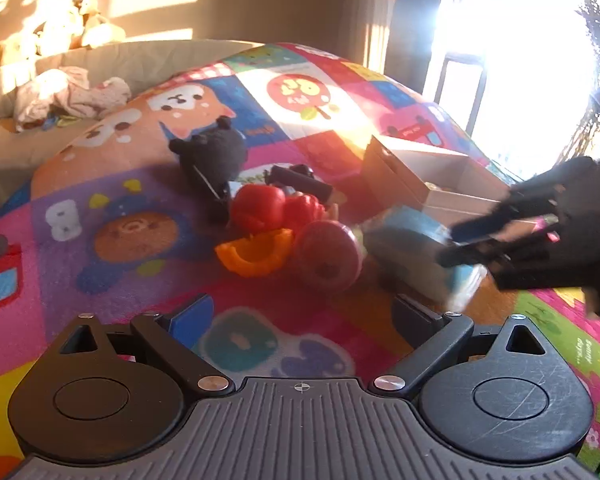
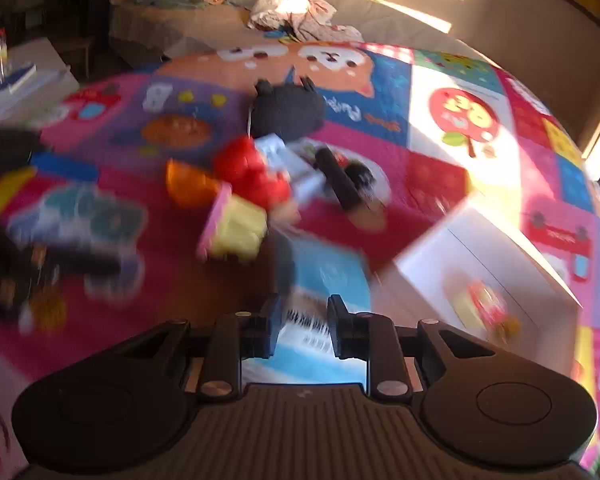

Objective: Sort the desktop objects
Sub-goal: 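Grasp the blue wet-wipes pack with the right tool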

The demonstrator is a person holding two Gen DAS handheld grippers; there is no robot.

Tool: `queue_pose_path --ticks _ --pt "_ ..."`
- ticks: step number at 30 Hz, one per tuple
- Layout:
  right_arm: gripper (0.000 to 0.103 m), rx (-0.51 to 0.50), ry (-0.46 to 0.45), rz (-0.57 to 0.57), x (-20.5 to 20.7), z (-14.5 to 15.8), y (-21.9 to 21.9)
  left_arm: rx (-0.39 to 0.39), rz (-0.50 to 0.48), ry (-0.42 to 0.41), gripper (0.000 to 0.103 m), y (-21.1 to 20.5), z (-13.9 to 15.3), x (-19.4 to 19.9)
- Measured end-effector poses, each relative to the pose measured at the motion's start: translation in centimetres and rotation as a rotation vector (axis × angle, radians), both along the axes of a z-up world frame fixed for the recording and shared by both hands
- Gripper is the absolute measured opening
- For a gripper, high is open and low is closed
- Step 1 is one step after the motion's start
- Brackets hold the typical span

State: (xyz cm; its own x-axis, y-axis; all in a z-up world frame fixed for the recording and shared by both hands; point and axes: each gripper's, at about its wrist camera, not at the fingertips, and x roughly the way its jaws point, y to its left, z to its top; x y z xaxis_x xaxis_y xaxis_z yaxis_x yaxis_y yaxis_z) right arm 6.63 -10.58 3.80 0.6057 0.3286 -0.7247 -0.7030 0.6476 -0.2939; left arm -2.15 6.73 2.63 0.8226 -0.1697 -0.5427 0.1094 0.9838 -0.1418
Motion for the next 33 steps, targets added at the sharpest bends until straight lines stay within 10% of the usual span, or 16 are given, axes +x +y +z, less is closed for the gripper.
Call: queue_pose_path --ticks 4,7,15,23,33 --pt "0.032 -0.016 -0.022 -0.073 -1.5 -0.6 -2.4 0.015 -0.013 0.007 0.099 -0.6 0.1 -0.2" --pt "0.067 0.076 -0.033 -0.117 -2.1 -0.1 -4.1 0.034 -0.015 0.018 0.099 -0.9 0.2 -0.2" --pt "0.071 0.31 0.042 -0.316 3.0 -0.1 -7.6 0.035 0.001 0.061 0.1 -1.1 -0.2 0.6" --pt "0.087 0.43 0.118 -0.191 5.0 -0.8 -5.1 0.041 -0.003 0.075 0.1 -1.3 -0.3 0.8" --pt "0.06 0.307 0.037 -0.233 0.0 -1.9 -8.0 0.024 -0.034 0.054 0.1 -2.4 -0.1 2.2"
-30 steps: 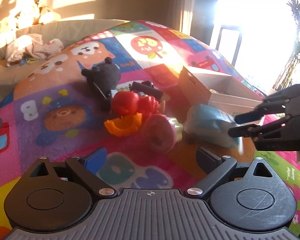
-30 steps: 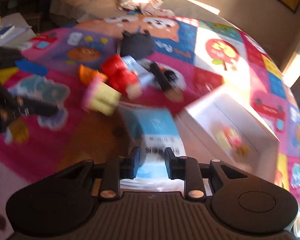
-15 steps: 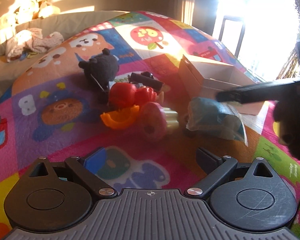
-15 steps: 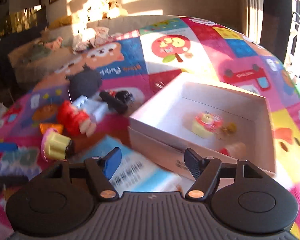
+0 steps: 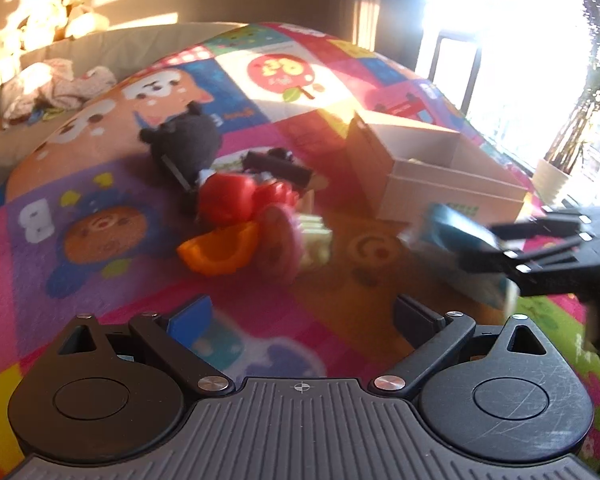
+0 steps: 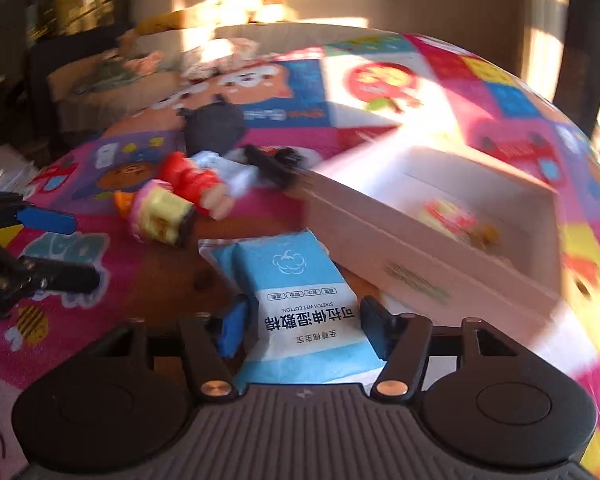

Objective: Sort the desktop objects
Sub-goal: 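Grasp the blue wet-wipes pack with the right tool, then lift the wipes pack with the right tool while the left tool grasps the pink round container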

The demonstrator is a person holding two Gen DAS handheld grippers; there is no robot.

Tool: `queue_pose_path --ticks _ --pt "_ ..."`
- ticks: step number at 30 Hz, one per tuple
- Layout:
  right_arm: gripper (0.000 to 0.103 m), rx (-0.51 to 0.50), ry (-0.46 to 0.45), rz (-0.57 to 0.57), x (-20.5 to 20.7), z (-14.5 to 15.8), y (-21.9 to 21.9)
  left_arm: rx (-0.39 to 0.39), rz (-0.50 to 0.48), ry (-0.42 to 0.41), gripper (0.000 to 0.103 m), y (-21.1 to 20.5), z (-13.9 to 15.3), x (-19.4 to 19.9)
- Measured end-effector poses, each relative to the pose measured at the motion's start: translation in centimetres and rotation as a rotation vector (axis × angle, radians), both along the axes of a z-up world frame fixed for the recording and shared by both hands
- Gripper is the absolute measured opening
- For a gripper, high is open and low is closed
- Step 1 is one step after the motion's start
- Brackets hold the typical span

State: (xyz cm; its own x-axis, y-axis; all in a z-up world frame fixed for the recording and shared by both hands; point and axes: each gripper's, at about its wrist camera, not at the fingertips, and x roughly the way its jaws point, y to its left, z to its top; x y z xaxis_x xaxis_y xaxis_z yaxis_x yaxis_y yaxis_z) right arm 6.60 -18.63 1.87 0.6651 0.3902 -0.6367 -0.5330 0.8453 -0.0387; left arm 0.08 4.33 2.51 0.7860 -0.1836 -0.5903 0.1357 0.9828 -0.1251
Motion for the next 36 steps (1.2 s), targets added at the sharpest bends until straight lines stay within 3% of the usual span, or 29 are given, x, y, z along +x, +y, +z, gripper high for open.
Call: queue_pose_path --ticks 6,8,12,13,17,20,22,25,26,28,33,36 --pt "0.063 0.029 -0.001 -0.169 -3.7 -0.1 -5.0 -0.005 0.045 -0.022 0.099 -1.1 0.1 2.7" --pt "0.068 0.083 -0.006 -0.206 -5.0 -0.3 -6.0 0.004 0.09 -0.004 0.085 -1.2 0.1 4.1" --pt "0.075 0.164 -0.079 -0.289 -7.1 -1.3 -6.9 0.021 0.117 0.02 0.075 -1.6 -0.2 5.9" --pt "0.075 0.17 -0.096 -0.306 -7.3 -1.7 -6.9 0.04 0.113 0.02 0.068 -1.8 -0.3 6.0" --pt "0.08 0.223 -0.1 -0.343 -7.1 -1.9 -7.7 0.168 0.067 -0.012 0.054 -3.1 -0.2 5.8" --pt "0.081 0.254 -0.076 -0.348 -6.7 -2.0 -8.1 0.315 -0.008 -0.059 0.052 -4.7 0.7 5.0" --pt "0.083 0.265 -0.08 -0.349 -6.8 -2.0 -8.2 0.438 -0.095 -0.1 0.052 -6.3 1.2 4.1" --pt "0.085 0.276 -0.099 -0.345 -7.1 -2.0 -8.3 0.654 -0.225 -0.163 0.036 -9.2 0.6 2.7" --pt "0.085 0.28 -0.102 -0.344 -7.2 -2.0 -8.3 0.692 -0.261 -0.172 0.039 -10.0 0.3 2.3" --pt "0.085 0.286 -0.104 -0.345 -7.2 -2.0 -8.4 0.681 -0.327 -0.156 0.043 -11.2 0.1 2.0" --pt "0.087 0.295 -0.107 -0.348 -7.3 -2.1 -8.5 0.519 -0.41 -0.125 0.054 -12.4 0.6 1.4" --pt "0.088 0.296 -0.107 -0.35 -7.4 -2.1 -8.5 0.43 -0.375 -0.128 0.075 -11.7 1.5 1.1"
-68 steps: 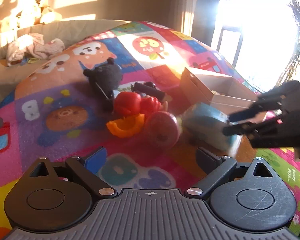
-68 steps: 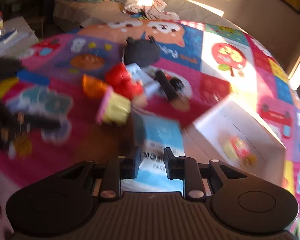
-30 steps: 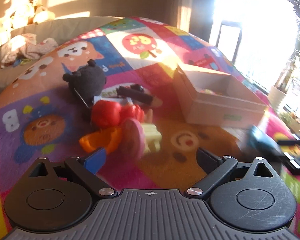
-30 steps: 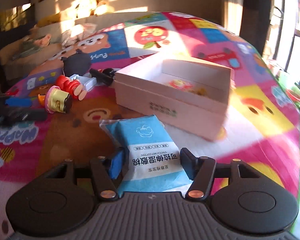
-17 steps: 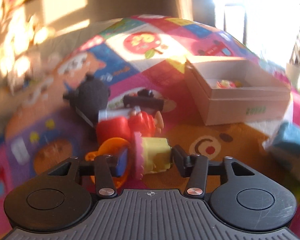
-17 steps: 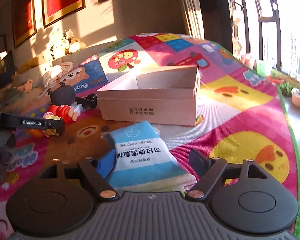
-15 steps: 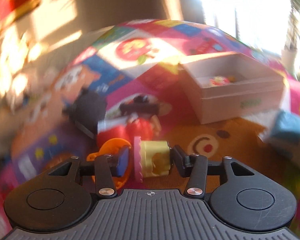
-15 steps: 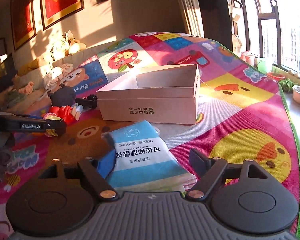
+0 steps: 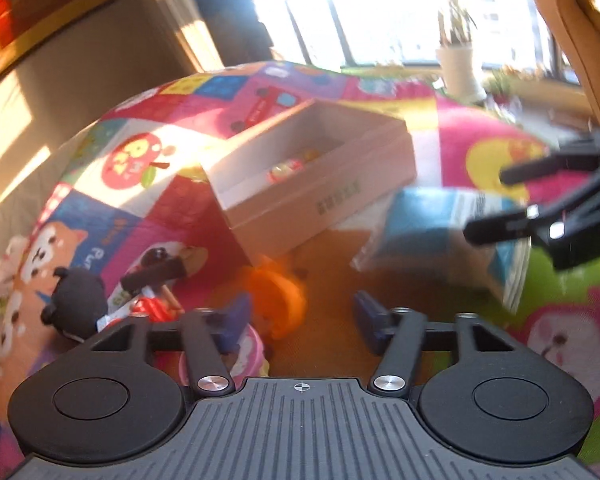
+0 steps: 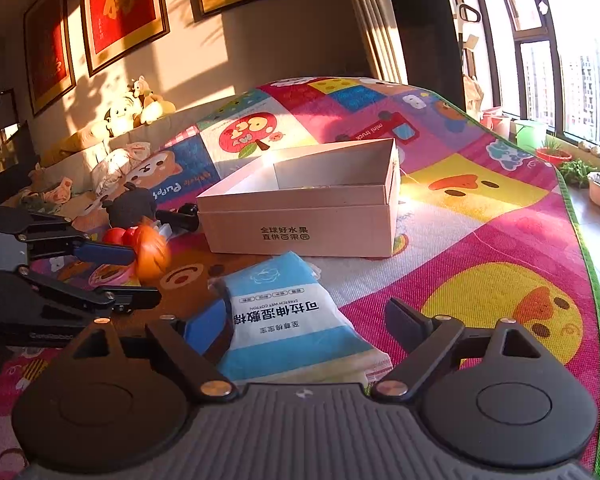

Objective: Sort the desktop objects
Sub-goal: 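Lift the wipes pack with the right tool while the left tool grasps the pink round container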

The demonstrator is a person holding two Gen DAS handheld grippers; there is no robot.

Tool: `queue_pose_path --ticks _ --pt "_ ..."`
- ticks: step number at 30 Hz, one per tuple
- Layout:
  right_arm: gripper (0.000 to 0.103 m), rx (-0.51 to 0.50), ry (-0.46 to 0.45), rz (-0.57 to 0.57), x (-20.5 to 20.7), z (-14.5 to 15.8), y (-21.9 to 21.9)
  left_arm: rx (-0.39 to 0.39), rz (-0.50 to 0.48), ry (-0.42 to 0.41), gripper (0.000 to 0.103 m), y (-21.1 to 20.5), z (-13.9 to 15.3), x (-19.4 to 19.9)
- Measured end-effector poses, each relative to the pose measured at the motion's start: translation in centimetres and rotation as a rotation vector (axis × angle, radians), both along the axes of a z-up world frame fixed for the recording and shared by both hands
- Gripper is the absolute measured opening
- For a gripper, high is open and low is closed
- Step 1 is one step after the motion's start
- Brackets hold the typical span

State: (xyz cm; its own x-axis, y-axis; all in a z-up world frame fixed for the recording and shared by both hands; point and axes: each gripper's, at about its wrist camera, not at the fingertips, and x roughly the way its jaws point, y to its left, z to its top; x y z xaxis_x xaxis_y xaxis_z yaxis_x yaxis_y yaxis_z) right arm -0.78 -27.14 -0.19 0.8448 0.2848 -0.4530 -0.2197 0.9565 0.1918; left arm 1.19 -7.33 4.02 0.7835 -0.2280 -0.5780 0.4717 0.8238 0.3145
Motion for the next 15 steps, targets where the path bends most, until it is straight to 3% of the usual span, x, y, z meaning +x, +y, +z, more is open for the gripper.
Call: queue_pose_path --ticks 1,2,4,11,15 --pt "0.09 0.0 0.0 -0.001 0.0 0.0 0.0 -0.012 0.028 -0.018 0.085 0.4 0.2 0.0" --pt "0.091 0.0 0.0 -0.001 0.0 0.0 0.0 -0.016 0.059 -0.035 0.089 0.9 0.3 -0.1" --pt "0.097 0.002 -0.004 -0.004 0.0 0.1 0.0 -0.023 0.119 -0.037 0.089 1.9 0.2 0.2" --pt "0.097 0.001 0.001 -0.008 0.1 0.1 0.1 -0.095 0.223 0.061 0.089 4.2 -1.4 1.7" --pt "0.098 -0.017 0.023 -0.003 0.5 0.0 0.3 -0.184 0.295 0.124 0.085 5.1 -2.4 3.7"
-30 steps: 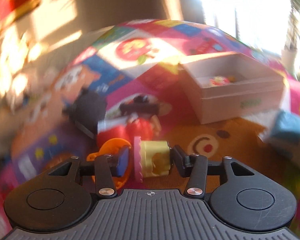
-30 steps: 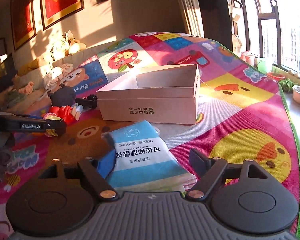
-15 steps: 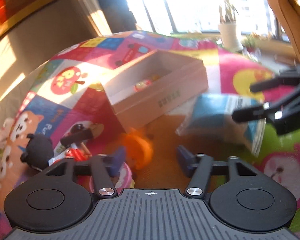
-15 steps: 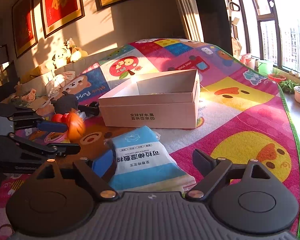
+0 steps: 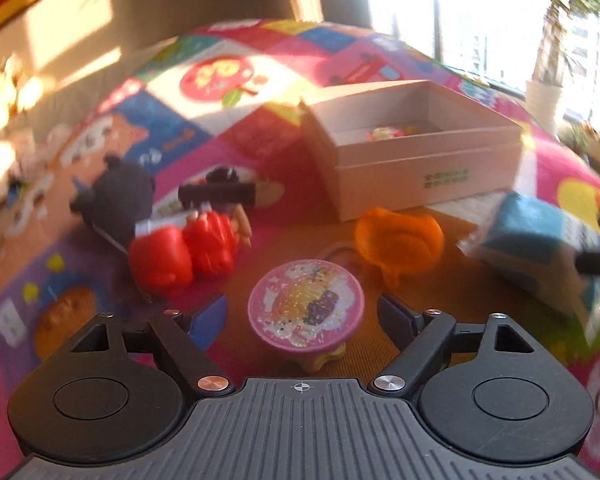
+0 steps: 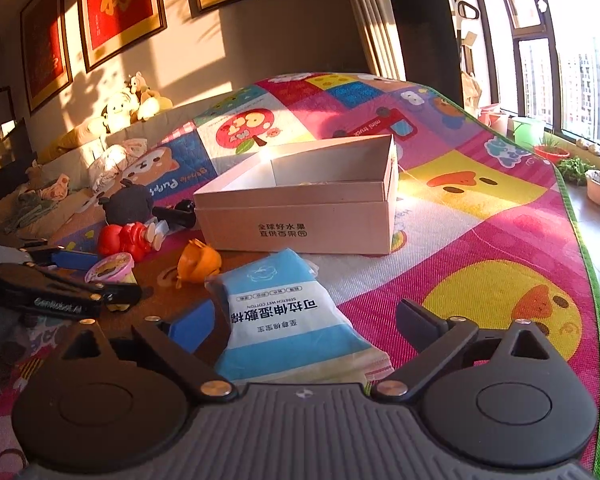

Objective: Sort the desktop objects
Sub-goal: 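Lift the wipes pack with the right tool while the left tool grasps the pink round container, then lower the wipes into the box with the right tool while the left tool drops the pink container in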

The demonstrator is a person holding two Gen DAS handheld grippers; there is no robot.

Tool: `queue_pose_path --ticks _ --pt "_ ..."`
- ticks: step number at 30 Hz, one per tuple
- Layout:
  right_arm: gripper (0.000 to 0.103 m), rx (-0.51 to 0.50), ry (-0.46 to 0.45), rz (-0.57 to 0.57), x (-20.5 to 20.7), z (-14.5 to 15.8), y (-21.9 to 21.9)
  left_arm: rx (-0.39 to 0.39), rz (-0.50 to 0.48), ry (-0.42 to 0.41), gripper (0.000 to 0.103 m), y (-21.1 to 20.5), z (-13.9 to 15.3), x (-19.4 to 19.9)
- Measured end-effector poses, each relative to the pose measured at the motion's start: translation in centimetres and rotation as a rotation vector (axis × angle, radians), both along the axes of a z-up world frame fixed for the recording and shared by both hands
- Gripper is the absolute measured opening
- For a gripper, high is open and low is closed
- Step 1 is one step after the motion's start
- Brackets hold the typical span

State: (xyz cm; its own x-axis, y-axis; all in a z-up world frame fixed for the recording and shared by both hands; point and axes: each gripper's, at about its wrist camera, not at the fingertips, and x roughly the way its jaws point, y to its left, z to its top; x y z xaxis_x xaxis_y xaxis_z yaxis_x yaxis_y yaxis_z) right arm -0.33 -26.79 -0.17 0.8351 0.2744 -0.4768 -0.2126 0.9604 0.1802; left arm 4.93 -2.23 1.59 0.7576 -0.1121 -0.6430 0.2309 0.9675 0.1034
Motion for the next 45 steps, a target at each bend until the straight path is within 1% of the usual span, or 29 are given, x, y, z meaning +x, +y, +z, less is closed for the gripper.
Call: queue_pose_path --ticks 1,2,3,5,6,7,8,9,11,12,14,15,16,17,18,19,20,21,24,26,28,30,33,35,36,39,41,43,45 --pt "0.097 -0.014 0.011 0.006 0.2 0.0 0.2 -0.029 0.015 0.016 0.077 0.3 -0.2 0.4" --pt "0.098 -0.032 0.021 0.02 0.3 0.1 0.4 -0.052 0.025 0.032 0.065 0.6 -0.3 0.7" --pt "0.098 -0.063 0.024 0.046 0.4 0.2 0.8 -0.067 0.026 0.043 0.061 0.7 -0.5 0.9" --pt "0.097 -0.184 -0.007 0.1 0.4 0.6 2.1 -0.079 0.024 0.043 0.06 0.8 -0.5 0.3" --pt "0.097 -0.251 -0.028 0.123 0.4 0.8 2.8 -0.086 0.005 0.045 0.06 0.8 -0.5 -0.3" --pt "0.097 -0.303 -0.045 0.145 0.5 1.1 3.3 -0.095 -0.015 0.048 0.06 0.5 -0.5 -0.9" --pt "0.097 -0.33 -0.051 0.164 0.7 1.3 3.7 -0.102 -0.035 0.049 0.061 0.3 -0.4 -1.6" --pt "0.097 -0.335 -0.044 0.179 1.1 1.5 3.9 -0.106 -0.057 0.05 0.061 0.1 -0.4 -2.3" --pt "0.097 -0.318 0.001 0.198 2.3 1.7 4.1 -0.115 -0.097 0.054 0.061 -0.4 -0.5 -3.4" --pt "0.097 -0.311 0.026 0.203 3.0 1.7 4.2 -0.119 -0.112 0.054 0.063 -0.6 -0.5 -3.8" --pt "0.097 -0.303 0.068 0.205 4.0 1.3 4.4 -0.111 -0.124 0.042 0.08 -0.9 -0.5 -4.3" --pt "0.096 -0.296 0.09 0.205 4.4 1.1 4.5 -0.098 -0.125 0.028 0.082 -1.1 -0.5 -4.5" --pt "0.092 -0.286 0.113 0.206 4.7 0.9 4.5 -0.088 -0.122 0.02 0.083 -1.1 -0.5 -4.5" --pt "0.088 -0.277 0.133 0.209 4.9 0.8 4.5 -0.082 -0.119 0.019 0.083 -1.2 -0.6 -4.4" --pt "0.072 -0.275 0.152 0.214 5.0 0.7 4.7 -0.081 -0.117 0.017 0.082 -1.3 -0.6 -4.3" --pt "0.058 -0.285 0.169 0.211 5.0 0.6 4.8 -0.08 -0.113 0.016 0.077 -1.3 -0.7 -4.2" --pt "0.058 -0.297 0.182 0.206 5.0 0.7 4.9 -0.076 -0.109 0.019 0.067 -1.3 -0.7 -4.1" --pt "0.057 -0.295 0.191 0.203 4.8 0.9 4.9 -0.071 -0.105 0.02 0.06 -1.3 -0.7 -4.1" --pt "0.055 -0.299 0.222 0.241 3.3 1.8 4.8 -0.075 -0.13 0.0 0.061 -1.1 0.0 -4.9" --pt "0.055 -0.291 0.238 0.281 1.9 2.9 4.5 -0.092 -0.147 -0.024 0.061 -1.1 1.2 -5.3" --pt "0.055 -0.276 0.209 0.31 0.4 4.8 3.9 -0.123 -0.164 -0.075 0.061 -1.2 3.4 -5.2" --pt "0.055 -0.269 0.125 0.296 -0.6 7.6 3.2 -0.141 -0.182 -0.152 0.061 -1.6 6.1 -4.7" --pt "0.055 -0.19 -0.018 0.23 -1.0 12.5 1.0 -0.142 -0.203 -0.242 0.061 -2.9 9.4 -2.9" --pt "0.055 -0.156 -0.109 0.178 -1.1 14.9 -0.5 -0.144 -0.219 -0.268 0.061 -4.0 10.4 -1.1" --pt "0.055 -0.151 -0.139 0.154 -0.9 15.7 -1.0 -0.143 -0.223 -0.27 0.061 -4.6 10.6 0.1" --pt "0.055 -0.156 -0.184 0.103 0.4 16.5 -2.2 -0.152 -0.213 -0.253 0.061 -6.6 10.5 4.0" --pt "0.055 -0.154 -0.177 0.087 1.7 16.4 -2.7 -0.16 -0.195 -0.254 0.063 -7.7 10.1 6.6" --pt "0.055 -0.147 -0.155 0.071 3.1 16.0 -3.2 -0.167 -0.148 -0.249 0.064 -7.8 9.7 8.8" --pt "0.055 -0.14 -0.132 0.041 4.6 15.4 -3.7 -0.223 -0.098 -0.221 0.073 -6.5 9.5 9.6"
